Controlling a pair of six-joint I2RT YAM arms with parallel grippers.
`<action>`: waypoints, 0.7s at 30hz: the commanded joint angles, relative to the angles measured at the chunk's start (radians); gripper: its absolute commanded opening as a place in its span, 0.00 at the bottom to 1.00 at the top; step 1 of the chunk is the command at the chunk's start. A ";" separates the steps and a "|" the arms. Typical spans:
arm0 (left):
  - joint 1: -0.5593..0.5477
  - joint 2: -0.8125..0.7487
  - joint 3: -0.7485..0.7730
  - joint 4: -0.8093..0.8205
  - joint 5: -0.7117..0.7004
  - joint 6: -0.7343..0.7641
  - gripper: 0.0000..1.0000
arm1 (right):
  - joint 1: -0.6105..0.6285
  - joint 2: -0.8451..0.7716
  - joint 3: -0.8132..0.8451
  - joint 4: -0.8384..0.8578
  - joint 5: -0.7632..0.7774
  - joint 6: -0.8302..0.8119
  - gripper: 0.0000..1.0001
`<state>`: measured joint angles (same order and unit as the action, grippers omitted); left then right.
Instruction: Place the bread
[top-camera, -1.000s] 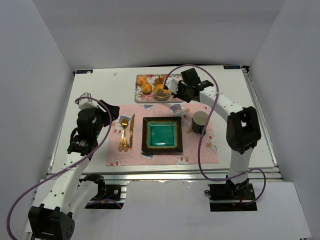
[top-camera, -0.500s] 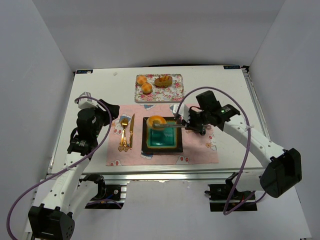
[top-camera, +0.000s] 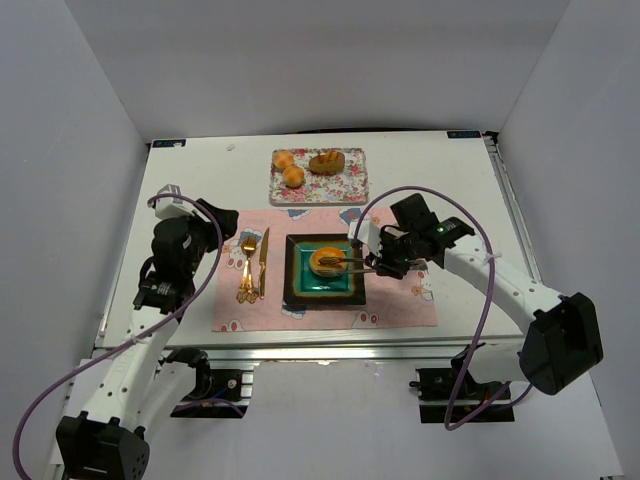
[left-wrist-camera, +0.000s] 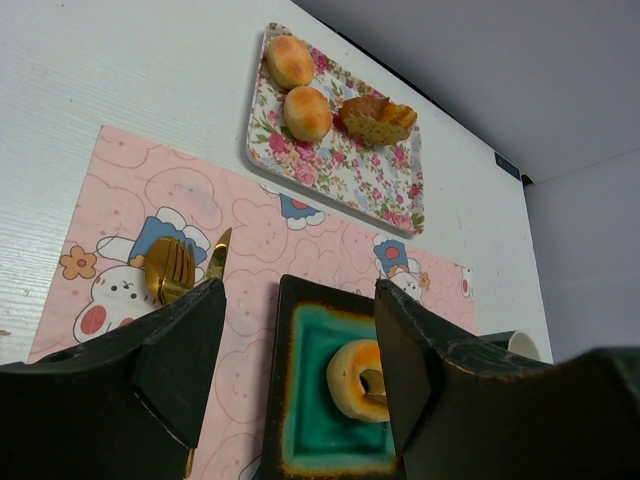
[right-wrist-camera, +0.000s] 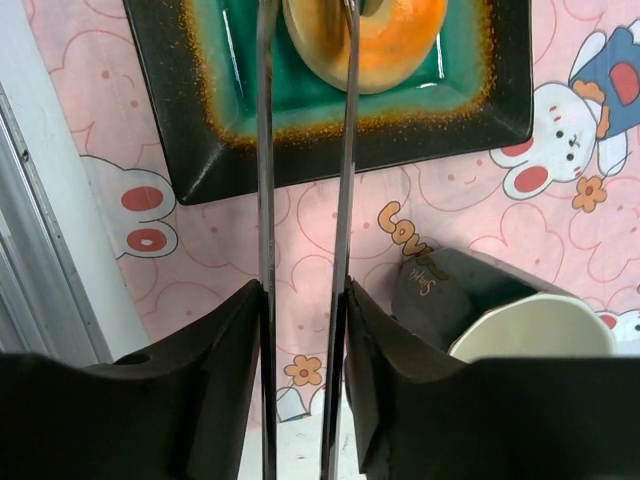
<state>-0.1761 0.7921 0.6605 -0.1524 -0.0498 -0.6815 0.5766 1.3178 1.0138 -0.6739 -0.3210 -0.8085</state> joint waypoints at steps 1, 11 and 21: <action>0.001 -0.033 -0.013 -0.004 -0.015 -0.007 0.71 | 0.006 -0.015 -0.004 0.017 -0.029 -0.023 0.44; 0.000 -0.021 0.008 -0.006 -0.005 -0.006 0.71 | 0.006 -0.095 0.080 -0.010 -0.096 -0.026 0.48; 0.001 0.001 0.004 0.014 0.024 -0.018 0.64 | -0.071 -0.157 0.155 0.106 -0.073 0.129 0.28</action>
<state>-0.1761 0.7887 0.6605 -0.1555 -0.0448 -0.6922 0.5625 1.1831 1.1328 -0.6621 -0.3969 -0.7811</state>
